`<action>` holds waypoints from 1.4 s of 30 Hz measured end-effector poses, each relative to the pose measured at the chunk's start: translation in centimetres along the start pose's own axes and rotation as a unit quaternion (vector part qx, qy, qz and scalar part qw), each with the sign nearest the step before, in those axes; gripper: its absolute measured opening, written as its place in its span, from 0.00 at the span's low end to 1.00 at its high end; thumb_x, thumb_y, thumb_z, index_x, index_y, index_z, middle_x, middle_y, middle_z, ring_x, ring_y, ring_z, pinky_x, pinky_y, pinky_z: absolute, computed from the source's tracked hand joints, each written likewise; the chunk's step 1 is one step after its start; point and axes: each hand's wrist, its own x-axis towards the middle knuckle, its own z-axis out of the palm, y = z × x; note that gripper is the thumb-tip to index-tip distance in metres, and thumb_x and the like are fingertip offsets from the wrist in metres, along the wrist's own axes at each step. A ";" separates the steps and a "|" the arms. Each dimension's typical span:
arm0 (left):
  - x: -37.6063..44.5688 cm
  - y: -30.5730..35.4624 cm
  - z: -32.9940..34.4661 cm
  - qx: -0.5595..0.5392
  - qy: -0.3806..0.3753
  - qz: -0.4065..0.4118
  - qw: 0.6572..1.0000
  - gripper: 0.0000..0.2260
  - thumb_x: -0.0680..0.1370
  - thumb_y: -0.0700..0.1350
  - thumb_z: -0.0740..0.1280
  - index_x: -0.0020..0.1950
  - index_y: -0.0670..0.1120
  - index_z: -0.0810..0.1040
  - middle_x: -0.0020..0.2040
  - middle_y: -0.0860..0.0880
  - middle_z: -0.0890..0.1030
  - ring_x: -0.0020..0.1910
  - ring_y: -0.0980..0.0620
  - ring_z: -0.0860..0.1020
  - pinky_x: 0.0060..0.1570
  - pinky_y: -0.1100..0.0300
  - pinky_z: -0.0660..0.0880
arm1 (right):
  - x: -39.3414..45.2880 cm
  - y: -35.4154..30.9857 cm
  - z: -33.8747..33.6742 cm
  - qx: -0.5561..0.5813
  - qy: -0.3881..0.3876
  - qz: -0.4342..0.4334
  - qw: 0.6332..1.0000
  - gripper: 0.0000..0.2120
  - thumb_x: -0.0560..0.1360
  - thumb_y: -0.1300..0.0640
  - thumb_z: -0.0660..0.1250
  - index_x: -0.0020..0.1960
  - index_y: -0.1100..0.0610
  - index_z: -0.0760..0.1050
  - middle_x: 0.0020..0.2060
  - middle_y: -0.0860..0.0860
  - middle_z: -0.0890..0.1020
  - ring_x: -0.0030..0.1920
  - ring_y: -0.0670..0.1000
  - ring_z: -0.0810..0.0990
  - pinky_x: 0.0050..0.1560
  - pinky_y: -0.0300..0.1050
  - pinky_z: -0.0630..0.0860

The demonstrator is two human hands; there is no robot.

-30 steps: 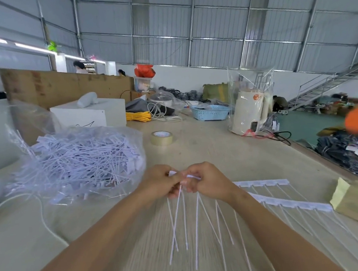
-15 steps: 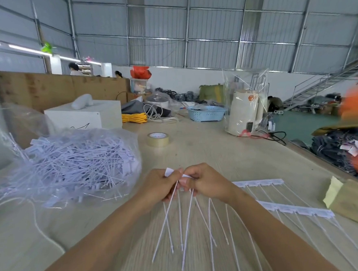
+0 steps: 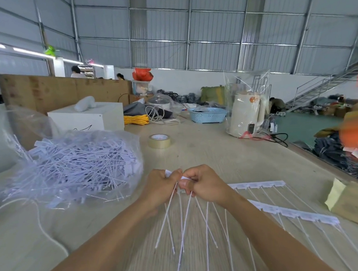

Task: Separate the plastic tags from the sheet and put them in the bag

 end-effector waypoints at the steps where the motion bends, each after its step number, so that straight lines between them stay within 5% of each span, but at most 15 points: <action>1: 0.0 -0.1 0.0 -0.007 0.003 -0.006 1.000 0.26 0.78 0.45 0.64 0.17 0.50 0.74 0.17 0.54 0.69 0.17 0.59 0.65 0.20 0.69 0.61 | 0.1 0.1 0.1 -0.013 0.003 0.000 1.000 0.07 0.75 0.66 0.65 0.41 0.66 0.80 0.26 0.51 0.76 0.25 0.43 0.73 0.32 0.39 0.73; 9: 0.3 -0.5 -0.1 -0.027 0.009 -0.052 0.998 0.28 0.77 0.43 0.66 0.15 0.47 0.69 0.17 0.52 0.68 0.16 0.57 0.64 0.21 0.69 0.59 | 0.0 0.0 0.8 -0.077 0.024 -0.014 0.997 0.06 0.74 0.64 0.67 0.41 0.64 0.82 0.28 0.50 0.76 0.28 0.42 0.72 0.37 0.38 0.71; 17: 0.3 -0.2 -0.4 -0.069 -0.017 -0.161 0.984 0.14 0.72 0.37 0.66 0.28 0.44 0.67 0.20 0.48 0.65 0.15 0.55 0.60 0.19 0.71 0.55 | 0.1 0.8 1.3 -0.238 0.031 -0.069 0.968 0.07 0.73 0.62 0.66 0.39 0.59 0.81 0.30 0.49 0.75 0.34 0.49 0.73 0.34 0.38 0.62; 25: 0.3 0.2 -1.7 -0.081 -0.080 -0.196 0.974 0.16 0.72 0.36 0.64 0.25 0.45 0.67 0.18 0.51 0.63 0.16 0.57 0.57 0.18 0.71 0.52 | 0.3 1.3 1.7 -0.143 0.011 -0.091 0.985 0.08 0.73 0.63 0.67 0.36 0.59 0.81 0.24 0.40 0.72 0.29 0.39 0.70 0.35 0.41 0.67; 31: 0.4 0.0 -2.1 -0.102 -0.133 -0.204 0.965 0.16 0.72 0.36 0.63 0.26 0.47 0.64 0.20 0.52 0.61 0.17 0.58 0.56 0.18 0.71 0.52 | -0.2 1.1 1.2 -0.034 -0.018 -0.082 0.996 0.23 0.73 0.67 0.67 0.29 0.41 0.73 0.22 0.41 0.74 0.28 0.38 0.71 0.35 0.38 0.69; 37: 0.2 0.7 -2.8 -0.143 -0.190 -0.214 0.947 0.21 0.74 0.37 0.62 0.23 0.49 0.63 0.20 0.53 0.59 0.16 0.59 0.56 0.16 0.71 0.52 | -0.4 0.7 0.5 -0.012 -0.042 -0.082 0.996 0.17 0.74 0.67 0.66 0.32 0.50 0.75 0.26 0.48 0.76 0.29 0.42 0.73 0.35 0.37 0.71; 42: 0.9 2.3 -4.6 -0.217 -0.132 -0.134 0.958 0.21 0.76 0.43 0.65 0.24 0.48 0.63 0.19 0.51 0.62 0.16 0.56 0.59 0.17 0.69 0.56 | -0.3 1.1 -0.6 0.034 -0.033 -0.070 0.996 0.15 0.76 0.67 0.64 0.32 0.55 0.75 0.28 0.50 0.75 0.29 0.46 0.73 0.35 0.40 0.72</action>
